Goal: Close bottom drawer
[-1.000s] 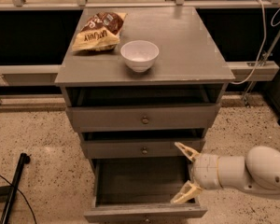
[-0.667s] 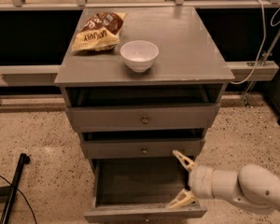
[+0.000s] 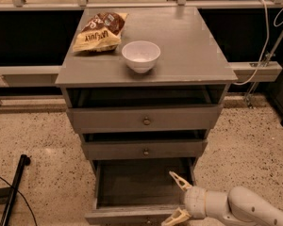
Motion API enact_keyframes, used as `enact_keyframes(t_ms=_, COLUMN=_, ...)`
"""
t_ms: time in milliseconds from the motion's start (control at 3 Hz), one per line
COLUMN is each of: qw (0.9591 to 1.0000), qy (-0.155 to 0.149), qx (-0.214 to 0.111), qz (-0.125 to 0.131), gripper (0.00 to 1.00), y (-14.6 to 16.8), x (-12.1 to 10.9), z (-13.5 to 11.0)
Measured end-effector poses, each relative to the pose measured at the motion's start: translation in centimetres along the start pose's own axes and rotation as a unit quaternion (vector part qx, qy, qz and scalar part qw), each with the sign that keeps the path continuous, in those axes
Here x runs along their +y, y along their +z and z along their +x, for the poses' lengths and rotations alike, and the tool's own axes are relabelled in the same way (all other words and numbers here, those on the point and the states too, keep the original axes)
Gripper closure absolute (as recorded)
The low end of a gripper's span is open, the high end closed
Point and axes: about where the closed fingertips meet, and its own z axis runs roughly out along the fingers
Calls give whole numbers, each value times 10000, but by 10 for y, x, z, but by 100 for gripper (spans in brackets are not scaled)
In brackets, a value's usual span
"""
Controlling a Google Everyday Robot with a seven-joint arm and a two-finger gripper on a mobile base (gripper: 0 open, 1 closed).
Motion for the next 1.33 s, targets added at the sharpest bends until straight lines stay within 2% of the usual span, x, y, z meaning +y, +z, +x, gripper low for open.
enact_keyframes(t_ms=333, qw=10000, qy=43, qx=34, qz=-11, gripper=0, y=2, x=0, z=6)
enact_keyframes(t_ms=667, qw=9989, qy=357, qx=284, qz=-87, gripper=0, y=19, x=-3, z=48)
enact_keyframes(t_ms=1000, qw=9956, qy=721, qx=594, qz=-96, gripper=2, y=40, x=1, z=137)
enact_keyframes(t_ms=1333, qw=9950, qy=769, qx=621, qz=-124, gripper=24, y=55, x=12, z=178)
